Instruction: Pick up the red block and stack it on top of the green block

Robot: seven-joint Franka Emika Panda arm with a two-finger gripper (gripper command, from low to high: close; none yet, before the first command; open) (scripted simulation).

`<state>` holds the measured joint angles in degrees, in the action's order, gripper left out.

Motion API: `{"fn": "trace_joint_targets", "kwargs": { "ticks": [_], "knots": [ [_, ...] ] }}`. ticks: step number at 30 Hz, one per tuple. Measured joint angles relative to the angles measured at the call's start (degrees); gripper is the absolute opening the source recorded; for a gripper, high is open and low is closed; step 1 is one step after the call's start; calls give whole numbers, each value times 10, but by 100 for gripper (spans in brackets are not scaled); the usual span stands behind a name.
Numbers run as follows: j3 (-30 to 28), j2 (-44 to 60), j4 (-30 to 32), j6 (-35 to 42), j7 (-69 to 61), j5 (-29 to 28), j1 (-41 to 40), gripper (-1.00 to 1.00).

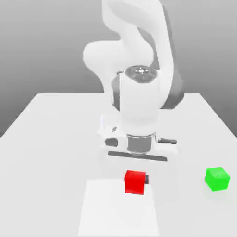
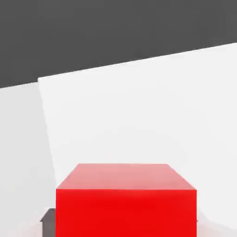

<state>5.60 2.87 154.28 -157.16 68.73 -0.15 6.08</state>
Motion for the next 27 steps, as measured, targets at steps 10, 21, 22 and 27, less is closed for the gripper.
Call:
{"fn": "trace_joint_targets", "kwargs": {
  "ticks": [10, 21, 22, 27],
  "knots": [
    [49, -10, -23, 32, 244, 2, 119, -100],
    [98, -8, -47, 54, 504, -10, 240, -100],
    [95, 3, -49, 45, 515, -17, 237, -100],
    [75, 77, -53, -22, 557, -68, 246, -100]
  ]
}}
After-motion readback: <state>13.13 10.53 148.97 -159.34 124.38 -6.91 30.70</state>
